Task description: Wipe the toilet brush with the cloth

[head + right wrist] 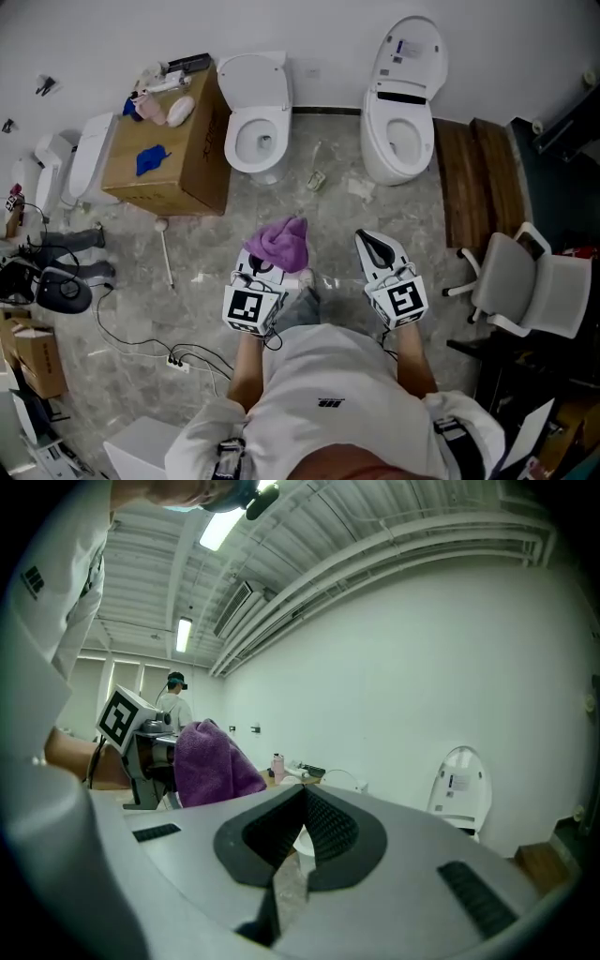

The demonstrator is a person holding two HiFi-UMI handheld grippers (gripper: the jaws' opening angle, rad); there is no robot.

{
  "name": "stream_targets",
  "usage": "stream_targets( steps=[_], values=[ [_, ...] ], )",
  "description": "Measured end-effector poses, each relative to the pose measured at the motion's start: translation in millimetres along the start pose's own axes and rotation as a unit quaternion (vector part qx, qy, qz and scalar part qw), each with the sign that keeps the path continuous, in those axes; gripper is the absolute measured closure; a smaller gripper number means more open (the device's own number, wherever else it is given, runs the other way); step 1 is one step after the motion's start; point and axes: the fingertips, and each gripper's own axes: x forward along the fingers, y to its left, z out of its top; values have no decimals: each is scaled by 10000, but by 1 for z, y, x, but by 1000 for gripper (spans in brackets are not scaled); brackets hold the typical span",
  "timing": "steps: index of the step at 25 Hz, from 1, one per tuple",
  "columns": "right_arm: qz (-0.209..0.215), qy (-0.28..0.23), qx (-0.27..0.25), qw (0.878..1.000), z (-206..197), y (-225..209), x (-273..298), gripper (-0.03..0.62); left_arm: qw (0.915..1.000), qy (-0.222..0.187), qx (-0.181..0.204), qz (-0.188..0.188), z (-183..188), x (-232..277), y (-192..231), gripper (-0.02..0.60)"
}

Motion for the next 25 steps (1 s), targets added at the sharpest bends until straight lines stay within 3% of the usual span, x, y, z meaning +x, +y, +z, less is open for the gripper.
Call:
stream_targets(
  steps=[13,25],
  values=[
    [-216,163,14,9996,10,-25,123,599,9995,62,-33,-317,-4,71,108,540],
    [-378,244,43,9990,10,-55,180,599,9987,85,-183,-468,-14,124,151,540]
  ],
)
